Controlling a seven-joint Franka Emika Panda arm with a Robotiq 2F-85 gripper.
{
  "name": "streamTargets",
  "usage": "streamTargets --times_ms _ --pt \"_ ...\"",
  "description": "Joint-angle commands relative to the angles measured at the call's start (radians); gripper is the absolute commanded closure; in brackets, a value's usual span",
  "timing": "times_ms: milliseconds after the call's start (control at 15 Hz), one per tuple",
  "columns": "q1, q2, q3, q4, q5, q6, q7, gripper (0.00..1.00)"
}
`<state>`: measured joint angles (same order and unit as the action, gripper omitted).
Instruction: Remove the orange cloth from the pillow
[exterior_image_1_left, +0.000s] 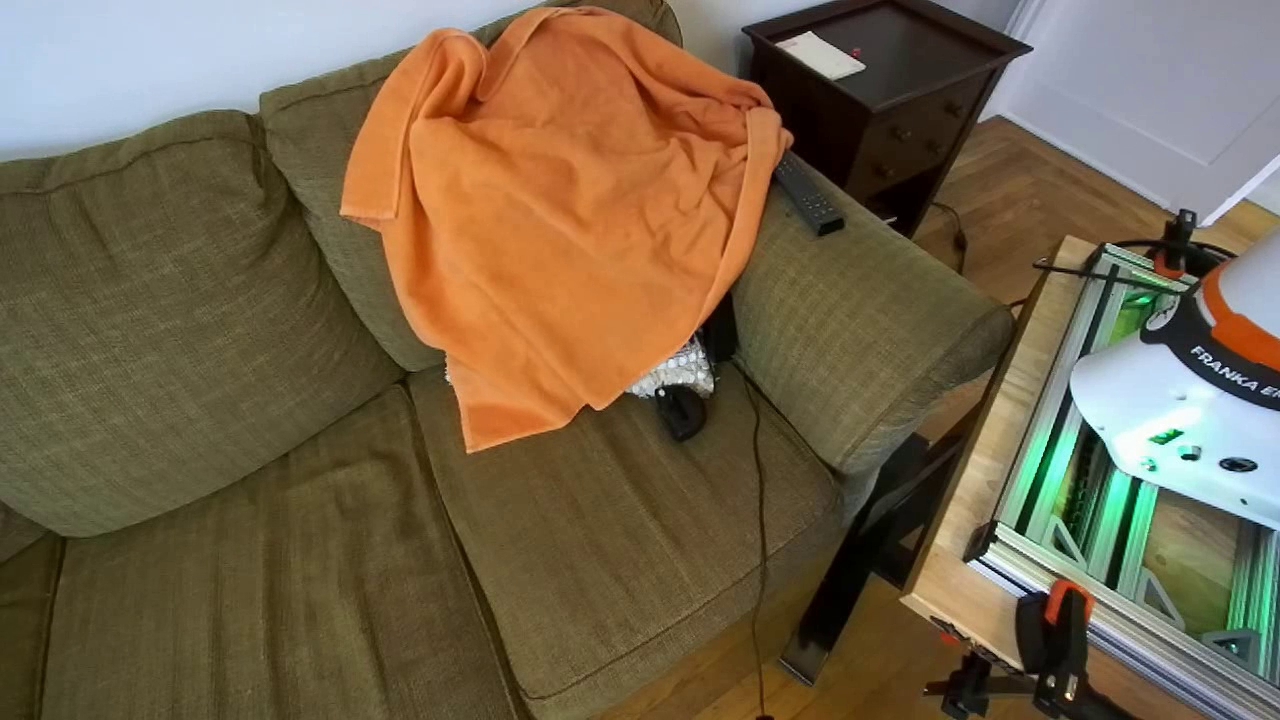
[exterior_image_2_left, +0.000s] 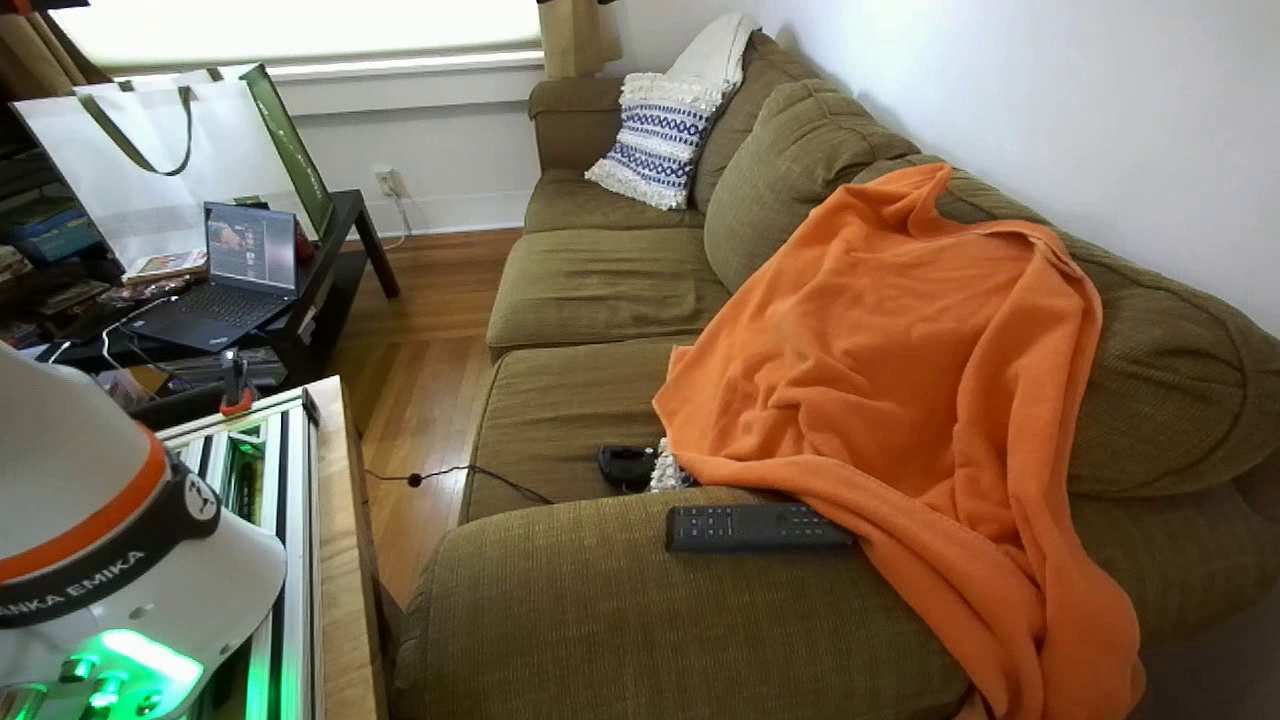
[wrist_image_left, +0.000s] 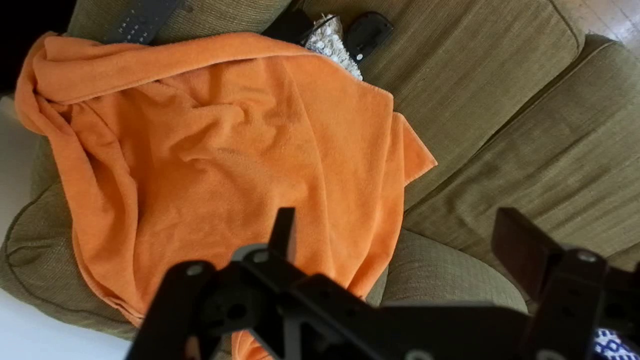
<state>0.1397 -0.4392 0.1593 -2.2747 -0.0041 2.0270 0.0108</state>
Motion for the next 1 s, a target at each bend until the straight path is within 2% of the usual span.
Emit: streamTargets --times_ms 0,133,267,400,600,933 --pt "0.004 0.001 -0.003 0.002 -0.002 -0.002 0.002 0.0" --pt "0.004 0.001 -0.003 0.002 -0.002 -0.002 0.002 0.0" --pt "-0.024 0.047 0.018 0.054 -0.063 0.028 0.052 0.0" --pt "-0.05 0.103 0.011 0.097 -0.116 0.078 0.062 0.0" --pt "-0.076 0.209 -0.029 0.145 -0.17 0.165 0.008 0.0" --pt "-0.079 0.422 -0.082 0.219 -0.155 0.254 -0.157 0.0"
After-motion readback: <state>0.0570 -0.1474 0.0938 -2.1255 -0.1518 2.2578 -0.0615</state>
